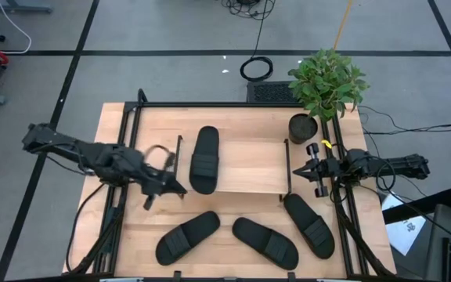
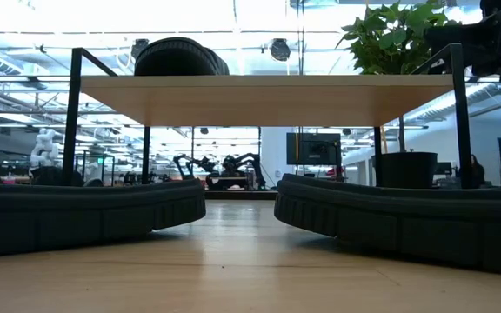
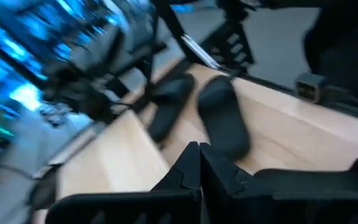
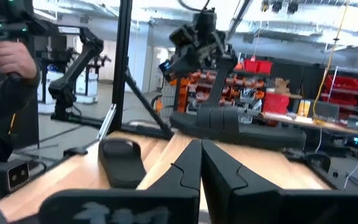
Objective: Pick and place slides into the shelf
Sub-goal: Put the top black slipper on the shelf
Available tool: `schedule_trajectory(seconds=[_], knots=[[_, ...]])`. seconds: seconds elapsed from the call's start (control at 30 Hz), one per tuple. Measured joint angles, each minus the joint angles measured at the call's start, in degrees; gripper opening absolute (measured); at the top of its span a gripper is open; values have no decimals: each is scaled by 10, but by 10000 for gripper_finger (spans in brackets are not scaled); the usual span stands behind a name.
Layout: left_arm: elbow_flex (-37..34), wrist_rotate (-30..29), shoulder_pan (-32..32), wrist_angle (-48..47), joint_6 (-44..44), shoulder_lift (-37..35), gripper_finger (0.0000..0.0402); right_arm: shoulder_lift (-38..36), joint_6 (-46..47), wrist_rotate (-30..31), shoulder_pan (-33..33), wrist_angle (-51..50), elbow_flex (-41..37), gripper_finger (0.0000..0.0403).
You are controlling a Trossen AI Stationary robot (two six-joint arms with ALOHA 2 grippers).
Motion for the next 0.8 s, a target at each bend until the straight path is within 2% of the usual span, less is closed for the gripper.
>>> schedule_trajectory(seconds=[0.2,0.33,0.4,0.57,0.7,0.8], knots=[[-141,-6,27,125,-36,-151,0,8,0,-2,0,14,0,0],[-182,-26,36,142,-100,-203,0,11,0,-2,0,28,0,0],[-198,-25,33,142,-128,-216,0,10,0,-2,0,31,0,0],[-240,82,7,143,-107,-219,0,14,2,-33,0,30,0,0],[-275,56,-6,172,-84,-219,0,15,1,-91,0,31,0,0],[-297,44,-4,183,-67,-218,0,15,-3,-93,0,39,0,0]])
